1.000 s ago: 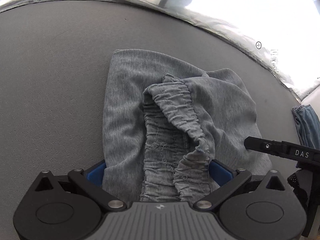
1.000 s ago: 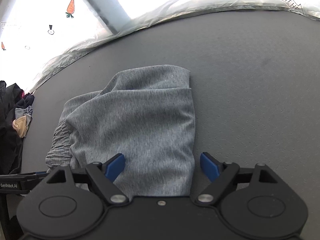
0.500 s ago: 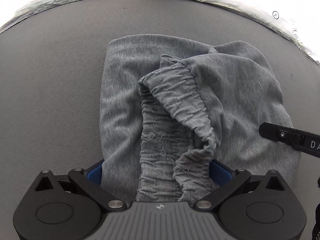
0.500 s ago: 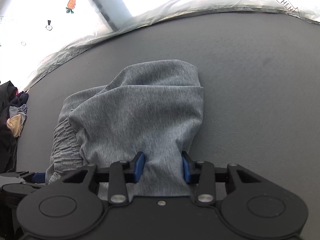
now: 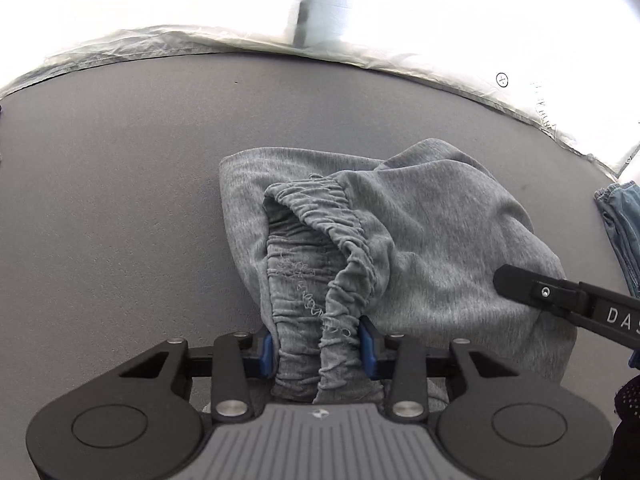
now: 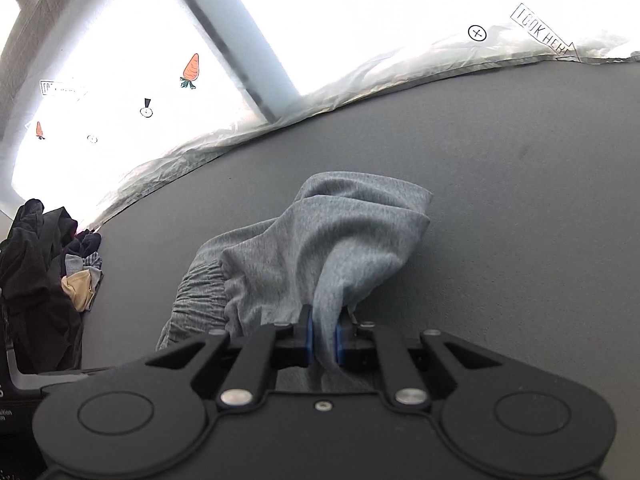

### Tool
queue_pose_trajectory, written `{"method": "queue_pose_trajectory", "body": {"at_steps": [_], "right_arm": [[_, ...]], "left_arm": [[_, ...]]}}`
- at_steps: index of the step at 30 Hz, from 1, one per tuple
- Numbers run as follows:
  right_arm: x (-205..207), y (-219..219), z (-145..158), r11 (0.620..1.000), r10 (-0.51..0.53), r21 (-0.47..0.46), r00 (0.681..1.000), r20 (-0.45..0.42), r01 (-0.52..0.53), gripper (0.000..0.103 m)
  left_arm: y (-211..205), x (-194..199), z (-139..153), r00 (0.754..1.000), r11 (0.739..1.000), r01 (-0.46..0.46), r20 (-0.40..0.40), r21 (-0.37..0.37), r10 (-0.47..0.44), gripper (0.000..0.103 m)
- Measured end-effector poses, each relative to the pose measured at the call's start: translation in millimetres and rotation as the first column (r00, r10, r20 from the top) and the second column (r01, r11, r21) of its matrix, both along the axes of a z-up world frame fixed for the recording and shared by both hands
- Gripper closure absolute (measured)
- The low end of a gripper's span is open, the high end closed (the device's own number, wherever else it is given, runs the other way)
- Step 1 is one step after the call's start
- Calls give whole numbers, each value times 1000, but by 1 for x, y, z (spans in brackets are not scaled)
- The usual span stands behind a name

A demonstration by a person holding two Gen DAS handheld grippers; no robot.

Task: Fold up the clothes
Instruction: 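Grasp the folded sweatpants with the left gripper while the right gripper grasps the other end, then carry the folded sweatpants with both grippers onto the folded denim item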

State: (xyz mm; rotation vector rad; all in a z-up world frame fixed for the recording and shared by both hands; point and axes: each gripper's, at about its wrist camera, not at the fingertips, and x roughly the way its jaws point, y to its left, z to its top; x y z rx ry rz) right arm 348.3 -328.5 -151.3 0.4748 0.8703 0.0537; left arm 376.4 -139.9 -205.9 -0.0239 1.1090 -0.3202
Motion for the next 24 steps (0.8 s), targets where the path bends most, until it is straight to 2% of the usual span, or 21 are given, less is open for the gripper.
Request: {"method": "queue_pose_trajectory", "body": {"at_steps": [7, 12, 18, 24], "right_arm": [[-54, -5, 36, 998, -70, 11, 995, 78, 69, 94], [-93, -14, 55, 988, -153, -20, 982, 108, 156, 94], [-148, -52, 64, 960, -271, -27, 951, 150, 278, 94], [-169, -133, 67, 961, -271, -4, 940, 206, 278, 94]], "left_arm": [[-10, -45, 38, 993, 994, 99, 68, -53, -95, 65], [-37, -66, 61, 975, 972, 213, 94, -104, -203, 65], [-99, -83, 92, 933, 930, 349, 141, -116, -332, 65], [-193, -116, 112, 922, 926, 357, 203, -121, -329, 66]]}}
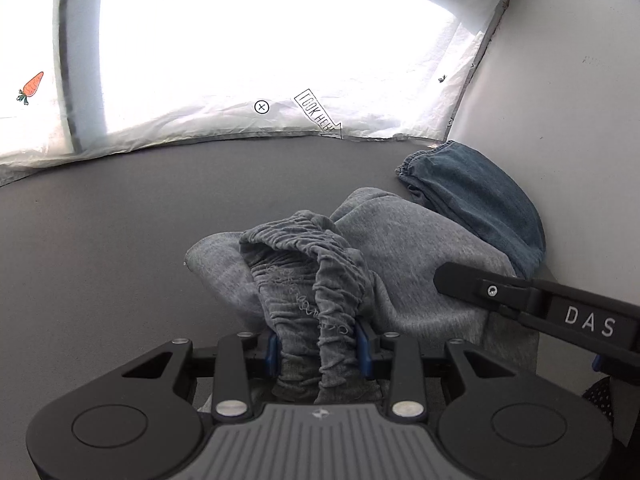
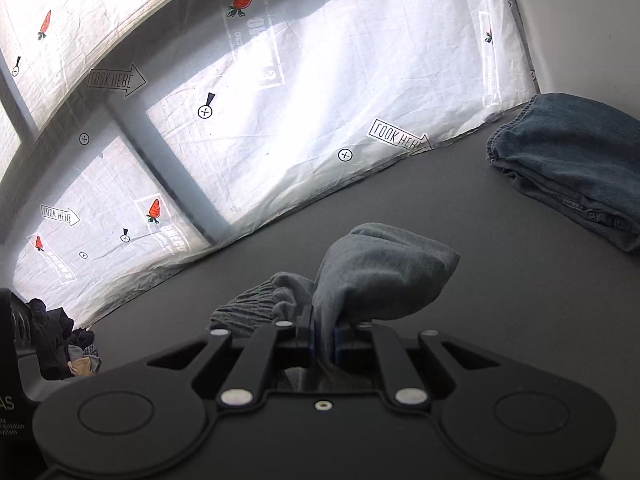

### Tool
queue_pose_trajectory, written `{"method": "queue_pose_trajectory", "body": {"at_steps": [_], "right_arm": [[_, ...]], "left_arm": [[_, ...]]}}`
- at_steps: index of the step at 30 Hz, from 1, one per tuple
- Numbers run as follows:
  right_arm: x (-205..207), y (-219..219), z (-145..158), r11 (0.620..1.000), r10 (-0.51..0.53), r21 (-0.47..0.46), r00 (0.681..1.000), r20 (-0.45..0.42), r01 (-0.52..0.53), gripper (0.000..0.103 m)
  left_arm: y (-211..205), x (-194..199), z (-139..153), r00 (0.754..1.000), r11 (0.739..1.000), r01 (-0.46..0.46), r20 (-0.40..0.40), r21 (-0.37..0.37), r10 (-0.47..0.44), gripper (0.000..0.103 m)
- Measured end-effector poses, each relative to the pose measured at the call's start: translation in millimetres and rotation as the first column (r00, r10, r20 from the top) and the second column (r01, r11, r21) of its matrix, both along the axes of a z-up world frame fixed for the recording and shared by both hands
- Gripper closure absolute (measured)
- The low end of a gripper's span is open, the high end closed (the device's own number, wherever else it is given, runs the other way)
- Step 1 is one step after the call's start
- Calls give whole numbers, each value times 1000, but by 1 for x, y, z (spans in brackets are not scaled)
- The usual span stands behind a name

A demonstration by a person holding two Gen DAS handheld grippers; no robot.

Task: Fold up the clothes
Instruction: 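Carry the folded sweatpants with both grippers onto the folded denim item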

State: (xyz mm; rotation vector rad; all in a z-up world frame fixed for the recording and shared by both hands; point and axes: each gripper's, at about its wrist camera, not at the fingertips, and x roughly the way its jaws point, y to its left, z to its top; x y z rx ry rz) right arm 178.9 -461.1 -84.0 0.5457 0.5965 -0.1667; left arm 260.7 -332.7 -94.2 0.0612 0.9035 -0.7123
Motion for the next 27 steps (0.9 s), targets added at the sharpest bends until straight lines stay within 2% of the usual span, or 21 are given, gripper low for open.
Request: {"method": "queue_pose_trajectory", "body": {"at_steps": [4, 8, 11, 15, 19, 22, 23, 24, 25, 26, 27], "right_arm": [[-11, -70, 9, 998, 23, -51, 998, 50, -20, 94], [-27, -141, 25, 997, -23, -74, 995, 93, 30, 94], [-38, -193, 39, 993, -77, -76, 986, 148, 88, 94], [-46, -247, 49, 972, -191, -100, 961, 203, 214, 94], [-51, -292, 44, 928, -332, -95, 914, 234, 361, 95], [-38, -316, 23, 883, -433, -138, 892, 131, 449, 92], [-30, -323, 9, 866, -465, -180, 884, 57, 467, 83], [-22, -328, -4, 850, -492, -223, 871, -11, 477, 78], [-17, -332, -16, 838, -509, -264, 859, -61, 478, 69], [-14, -335, -28, 824, -526, -309, 844, -106, 475, 68], [-10, -338, -41, 809, -544, -354, 826, -150, 468, 68]], "left_arm": [[-80, -9, 19, 999, 1000, 14, 36, -26, -13, 66], [-166, -9, 44, 997, 998, 41, 62, -49, -38, 66], [-227, -5, 63, 988, 992, 111, 113, -59, -104, 66], [-311, 8, 84, 950, 970, 241, 212, -27, -230, 66], [-380, 34, 90, 892, 931, 365, 278, 19, -356, 66], [-425, 60, 63, 863, 907, 405, 279, 117, -421, 60], [-437, 69, 45, 856, 900, 400, 279, 173, -434, 55], [-445, 76, 25, 854, 892, 389, 272, 231, -443, 54], [-449, 82, 8, 857, 885, 377, 260, 273, -445, 54], [-453, 87, -9, 860, 877, 365, 247, 314, -446, 54], [-454, 93, -24, 876, 875, 344, 221, 340, -429, 54]]}}
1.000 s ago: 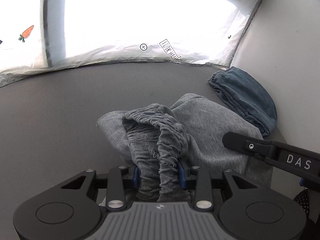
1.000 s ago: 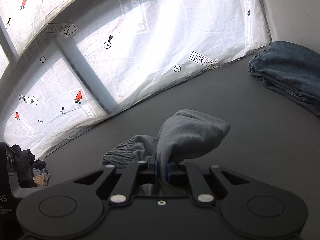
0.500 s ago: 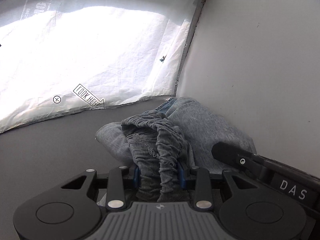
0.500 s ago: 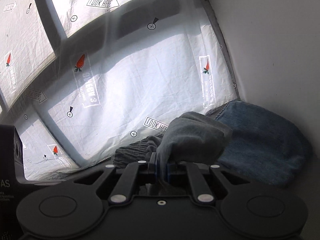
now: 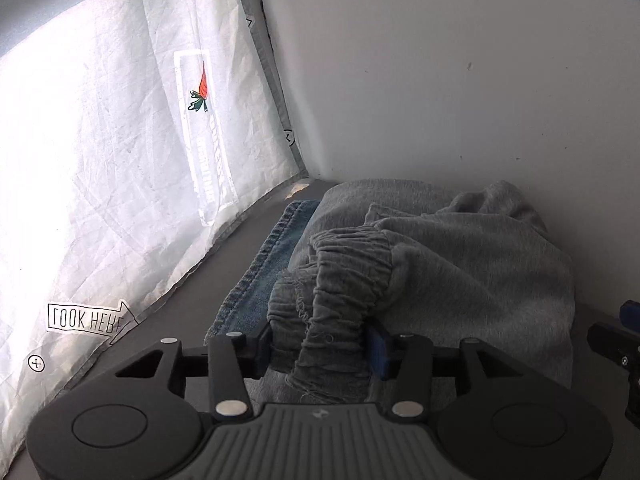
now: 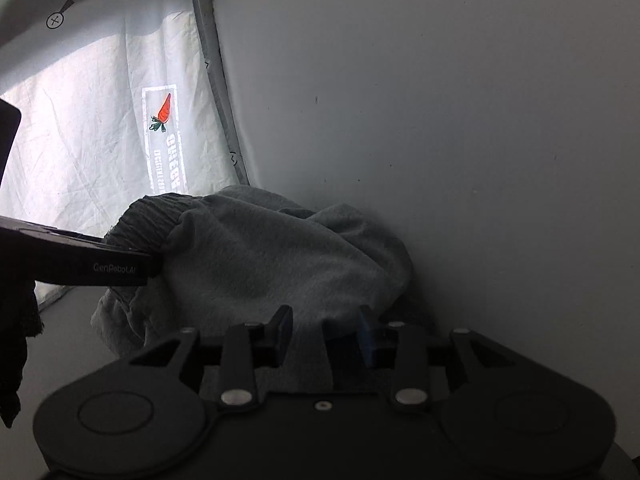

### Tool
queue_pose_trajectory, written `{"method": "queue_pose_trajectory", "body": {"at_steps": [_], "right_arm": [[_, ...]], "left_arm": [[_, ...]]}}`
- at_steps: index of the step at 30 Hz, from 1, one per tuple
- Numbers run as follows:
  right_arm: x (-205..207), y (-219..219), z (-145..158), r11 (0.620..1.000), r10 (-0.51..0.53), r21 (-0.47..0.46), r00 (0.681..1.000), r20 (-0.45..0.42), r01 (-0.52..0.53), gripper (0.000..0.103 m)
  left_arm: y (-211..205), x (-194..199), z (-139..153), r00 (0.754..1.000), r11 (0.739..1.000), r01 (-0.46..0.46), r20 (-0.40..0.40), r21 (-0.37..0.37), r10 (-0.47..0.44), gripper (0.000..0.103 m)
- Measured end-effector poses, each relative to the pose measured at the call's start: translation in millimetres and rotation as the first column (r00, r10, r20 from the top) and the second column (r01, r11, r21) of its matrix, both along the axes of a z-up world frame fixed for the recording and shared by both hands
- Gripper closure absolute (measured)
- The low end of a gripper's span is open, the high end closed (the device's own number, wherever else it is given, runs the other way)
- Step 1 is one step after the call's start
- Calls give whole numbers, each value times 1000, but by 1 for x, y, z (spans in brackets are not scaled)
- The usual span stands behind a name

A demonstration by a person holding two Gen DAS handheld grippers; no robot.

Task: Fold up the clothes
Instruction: 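Carry the folded sweatpants with both grippers onto the folded denim item, then open both grippers to release the sweatpants on the denim stack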

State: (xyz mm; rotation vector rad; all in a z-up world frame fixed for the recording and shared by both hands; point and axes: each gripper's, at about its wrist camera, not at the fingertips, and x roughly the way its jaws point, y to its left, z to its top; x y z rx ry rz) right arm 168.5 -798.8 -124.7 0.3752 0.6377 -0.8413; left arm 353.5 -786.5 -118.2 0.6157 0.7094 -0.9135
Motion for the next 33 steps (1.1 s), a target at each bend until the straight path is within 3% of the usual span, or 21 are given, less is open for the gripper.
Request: {"method": "queue_pose_trajectory", "body": {"at_steps": [2, 5, 9, 16, 18, 22, 30, 33], "right_arm": [[1, -3, -14, 999, -20, -39, 998, -57, 17, 68], [3, -4, -16, 996, 25, -90, 999, -27, -27, 68], [28, -8, -15, 986, 111, -125, 993, 34, -106, 68], [82, -37, -50, 994, 111, -1, 991, -77, -111, 69], [90, -44, -56, 994, 103, 28, 989, -106, -101, 66], [101, -49, -58, 992, 109, 79, 987, -122, -99, 48], [103, -42, -41, 990, 112, 100, 984, -137, -99, 42], [94, -33, -20, 994, 102, 56, 988, -118, -96, 23]], "left_arm": [[4, 15, -21, 994, 997, -76, -73, 1, 76, 53], [16, 30, -31, 974, 987, -147, -186, -61, 133, 47], [17, 41, -34, 967, 984, -162, -212, -71, 144, 38], [8, 58, -49, 965, 987, -147, -231, -68, 128, 18], [15, 67, -51, 951, 983, -165, -277, -80, 137, 12], [25, 80, -55, 921, 973, -208, -354, -97, 161, 10], [50, 60, -25, 937, 963, -232, -299, -135, 183, 10], [72, 56, -3, 929, 945, -270, -308, -185, 205, 10]]}}
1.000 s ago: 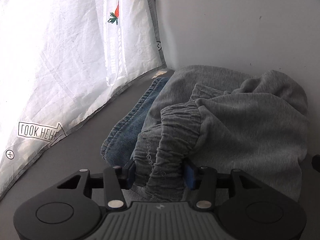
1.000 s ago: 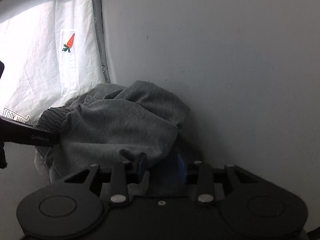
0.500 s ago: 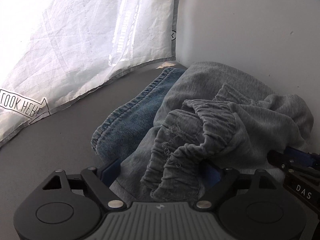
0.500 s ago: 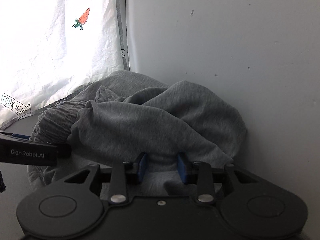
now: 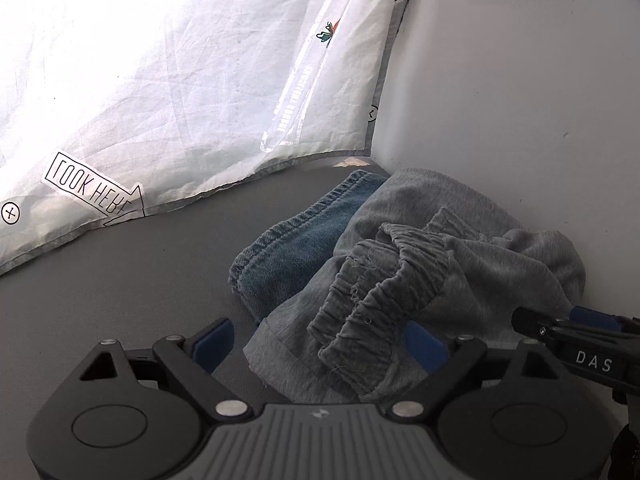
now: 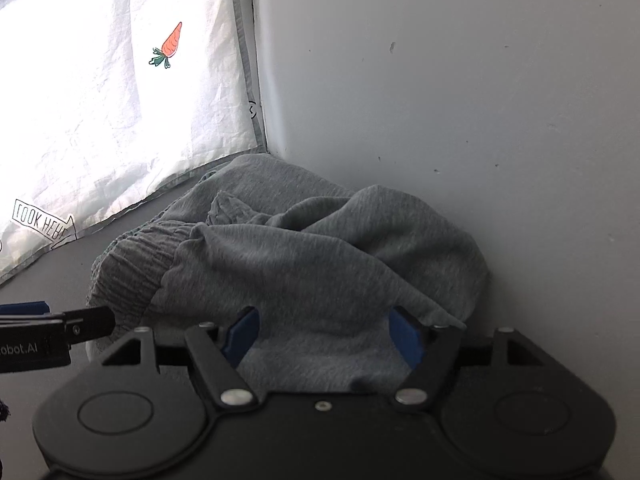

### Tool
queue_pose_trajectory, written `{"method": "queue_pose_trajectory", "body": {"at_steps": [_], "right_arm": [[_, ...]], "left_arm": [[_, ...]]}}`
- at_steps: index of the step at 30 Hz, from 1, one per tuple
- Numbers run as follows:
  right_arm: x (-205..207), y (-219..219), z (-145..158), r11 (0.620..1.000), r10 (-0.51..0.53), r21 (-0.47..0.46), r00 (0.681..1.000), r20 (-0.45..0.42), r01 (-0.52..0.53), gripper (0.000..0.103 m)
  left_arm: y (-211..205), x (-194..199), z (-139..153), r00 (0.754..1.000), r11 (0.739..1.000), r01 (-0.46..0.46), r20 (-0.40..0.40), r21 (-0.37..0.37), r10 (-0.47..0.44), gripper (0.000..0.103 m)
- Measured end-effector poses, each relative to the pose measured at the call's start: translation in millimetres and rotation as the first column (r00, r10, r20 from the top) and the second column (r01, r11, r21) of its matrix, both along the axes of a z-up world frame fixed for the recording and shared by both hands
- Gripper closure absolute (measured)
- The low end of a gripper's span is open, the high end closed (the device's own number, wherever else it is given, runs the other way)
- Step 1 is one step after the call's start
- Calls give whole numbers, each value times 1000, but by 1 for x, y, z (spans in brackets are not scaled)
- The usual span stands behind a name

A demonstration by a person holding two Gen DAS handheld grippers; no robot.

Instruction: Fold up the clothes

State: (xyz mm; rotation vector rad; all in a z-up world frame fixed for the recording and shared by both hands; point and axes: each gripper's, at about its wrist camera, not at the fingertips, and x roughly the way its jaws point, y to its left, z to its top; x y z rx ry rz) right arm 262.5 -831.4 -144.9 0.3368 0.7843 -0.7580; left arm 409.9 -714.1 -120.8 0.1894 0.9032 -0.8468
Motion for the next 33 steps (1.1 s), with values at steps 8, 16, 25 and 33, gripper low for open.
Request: {"method": "queue_pose_trajectory", "body": {"at_steps": [8, 16, 25, 33], "right_arm": [[-35, 56, 65, 995, 74, -67, 994, 83, -68, 9], [-83, 166, 108, 961, 274, -84, 946, 172, -263, 3], [-132, 299, 118, 867, 499, -89, 855, 146, -491, 1], [-169, 403, 129, 839, 542, -78, 818, 195, -538, 1]], "left_arm": [[88, -49, 65, 987, 990, -115, 99, -81, 123, 6], [235, -144, 98, 898, 935, -344, 259, -86, 355, 1], [400, -228, 98, 728, 761, -643, 242, -84, 641, 0], [503, -276, 111, 698, 738, -673, 298, -37, 651, 0]]}}
